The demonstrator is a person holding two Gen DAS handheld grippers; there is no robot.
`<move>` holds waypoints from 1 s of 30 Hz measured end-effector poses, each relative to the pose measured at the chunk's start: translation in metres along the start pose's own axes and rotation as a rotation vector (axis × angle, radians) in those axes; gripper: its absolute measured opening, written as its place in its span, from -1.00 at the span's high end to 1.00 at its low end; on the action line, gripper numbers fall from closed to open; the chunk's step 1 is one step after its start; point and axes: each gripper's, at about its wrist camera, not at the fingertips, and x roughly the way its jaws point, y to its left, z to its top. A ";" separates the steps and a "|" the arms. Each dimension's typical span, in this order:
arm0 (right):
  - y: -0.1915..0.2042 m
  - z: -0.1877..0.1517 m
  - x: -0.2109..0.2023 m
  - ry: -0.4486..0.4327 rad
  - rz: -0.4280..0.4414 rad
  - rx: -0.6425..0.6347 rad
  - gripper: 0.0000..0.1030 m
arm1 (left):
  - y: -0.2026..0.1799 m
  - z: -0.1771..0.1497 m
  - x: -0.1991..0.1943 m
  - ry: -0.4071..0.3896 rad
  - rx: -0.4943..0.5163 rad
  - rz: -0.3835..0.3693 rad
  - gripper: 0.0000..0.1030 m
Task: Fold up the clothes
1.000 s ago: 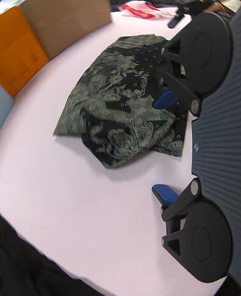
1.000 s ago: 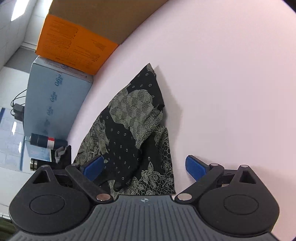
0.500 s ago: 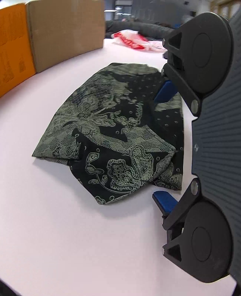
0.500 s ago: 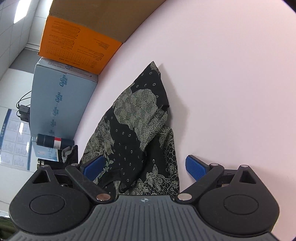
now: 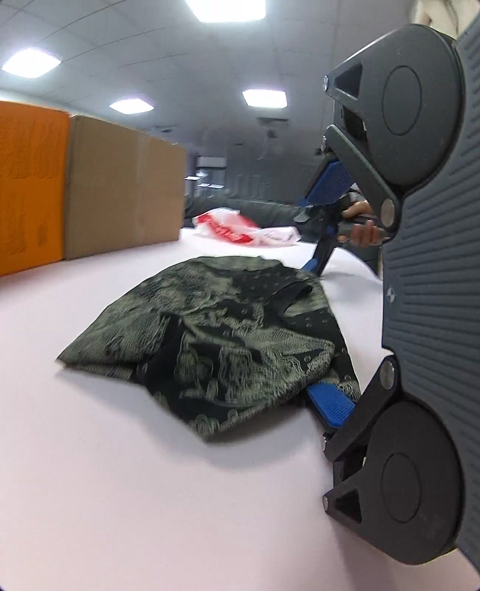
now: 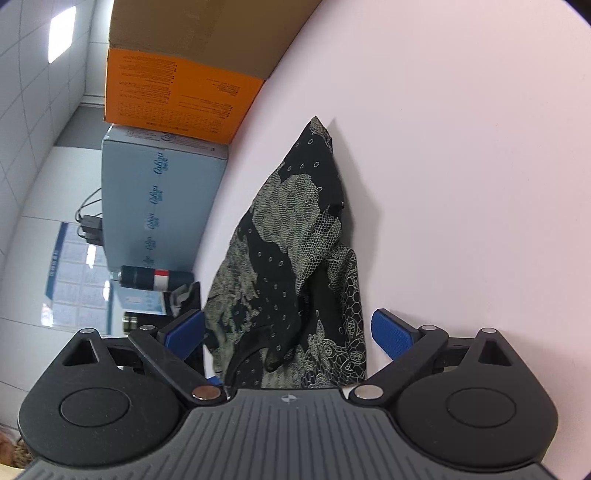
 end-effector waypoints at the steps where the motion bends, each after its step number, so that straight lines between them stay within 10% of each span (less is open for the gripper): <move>1: 0.000 0.001 -0.002 0.006 -0.002 0.015 -0.89 | -0.004 0.004 0.004 0.032 0.003 0.028 -0.99; 6: 0.010 0.002 -0.016 0.004 -0.064 -0.016 -0.92 | -0.024 0.009 -0.009 0.014 0.009 0.237 -1.00; 14: 0.009 -0.003 -0.001 0.049 -0.068 -0.010 -0.93 | -0.052 0.036 0.047 0.095 0.086 0.328 -1.00; 30: 0.004 0.020 0.002 0.128 -0.108 0.055 -0.95 | -0.036 0.053 0.061 0.175 0.035 0.199 -1.00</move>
